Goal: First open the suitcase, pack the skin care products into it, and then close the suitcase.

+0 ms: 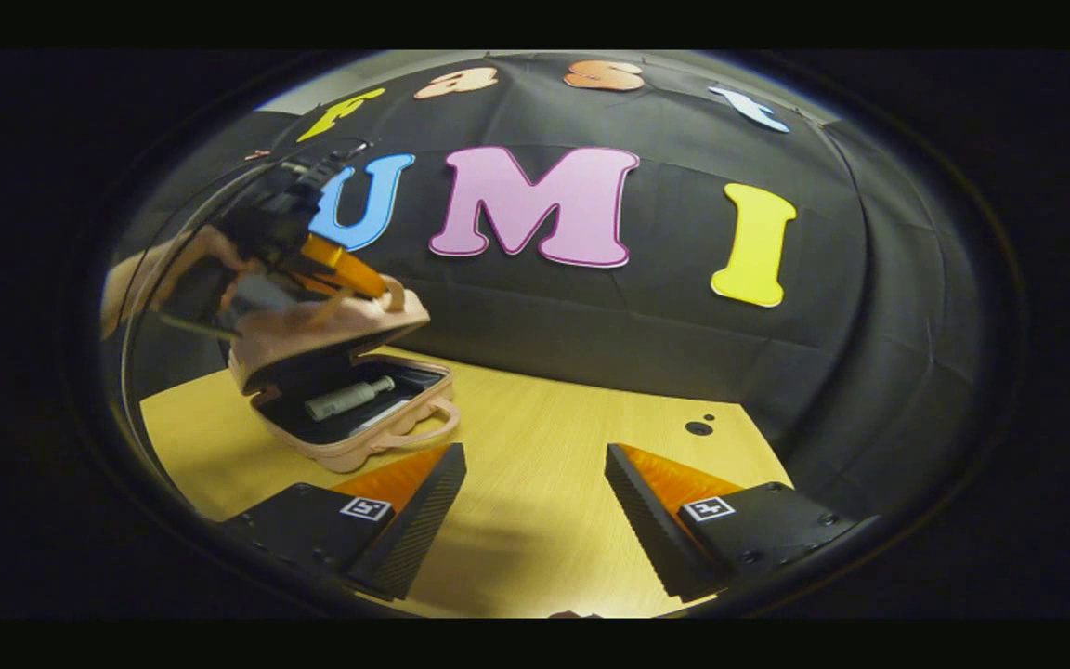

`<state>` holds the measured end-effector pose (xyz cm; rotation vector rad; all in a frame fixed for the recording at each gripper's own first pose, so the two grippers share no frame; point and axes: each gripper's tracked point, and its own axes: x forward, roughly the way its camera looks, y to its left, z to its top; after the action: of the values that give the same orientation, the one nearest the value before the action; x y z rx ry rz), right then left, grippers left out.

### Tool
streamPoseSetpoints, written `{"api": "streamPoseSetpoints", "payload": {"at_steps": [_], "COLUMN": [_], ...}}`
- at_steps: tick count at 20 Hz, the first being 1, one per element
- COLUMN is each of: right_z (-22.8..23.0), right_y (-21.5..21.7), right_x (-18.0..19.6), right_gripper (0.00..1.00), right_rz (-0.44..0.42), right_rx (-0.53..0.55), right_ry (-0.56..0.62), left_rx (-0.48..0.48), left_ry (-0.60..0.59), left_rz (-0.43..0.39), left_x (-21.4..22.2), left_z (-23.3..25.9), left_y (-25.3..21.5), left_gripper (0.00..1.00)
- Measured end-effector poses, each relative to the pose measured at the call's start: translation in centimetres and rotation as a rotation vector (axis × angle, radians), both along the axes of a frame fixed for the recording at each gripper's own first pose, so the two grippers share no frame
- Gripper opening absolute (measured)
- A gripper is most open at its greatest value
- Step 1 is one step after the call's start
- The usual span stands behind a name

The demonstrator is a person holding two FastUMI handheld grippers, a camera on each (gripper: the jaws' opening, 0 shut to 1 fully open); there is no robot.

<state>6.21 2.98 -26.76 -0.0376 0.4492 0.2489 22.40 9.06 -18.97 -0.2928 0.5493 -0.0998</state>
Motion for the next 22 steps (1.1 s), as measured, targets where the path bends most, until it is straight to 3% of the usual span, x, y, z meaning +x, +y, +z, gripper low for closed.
{"api": "streamPoseSetpoints", "payload": {"at_steps": [5, 8, 10, 12, 13, 15, 22], "right_z": [-0.8, -1.8, -1.7, 0.0, 1.0, 4.1, 16.8], "right_y": [-2.3, -3.2, -3.4, -3.4, -3.1, -2.6, -0.1], "right_x": [0.0, -0.8, -1.3, -1.9, -2.2, -2.4, -4.4], "right_gripper": [0.99, 0.97, 0.98, 0.98, 0.97, 0.98, 0.97], "right_rz": [-0.027, -0.067, -0.087, -0.112, -0.122, -0.139, -0.172], "right_rx": [-0.015, -0.029, -0.032, -0.040, -0.038, -0.030, -0.024], "right_ry": [-0.009, 0.008, 0.015, 0.000, -0.007, -0.033, -0.167], "left_rx": [0.113, 0.064, 0.000, -0.022, 0.009, 0.080, 0.228], "left_ry": [0.076, 0.104, 0.079, 0.039, 0.024, -0.038, -0.323], "left_rz": [-0.032, -0.044, -0.053, -0.067, -0.057, -0.053, 0.026], "left_x": [0.2, -0.2, 0.0, -1.0, -1.8, -3.9, -13.2], "left_z": [-9.6, -12.6, -12.4, -10.1, -8.9, -4.8, 11.7], "left_y": [-4.6, -6.3, -6.6, -7.5, -7.0, -6.2, -4.8], "left_gripper": [0.13, 0.17, 0.27, 0.54, 0.58, 0.80, 0.95]}}
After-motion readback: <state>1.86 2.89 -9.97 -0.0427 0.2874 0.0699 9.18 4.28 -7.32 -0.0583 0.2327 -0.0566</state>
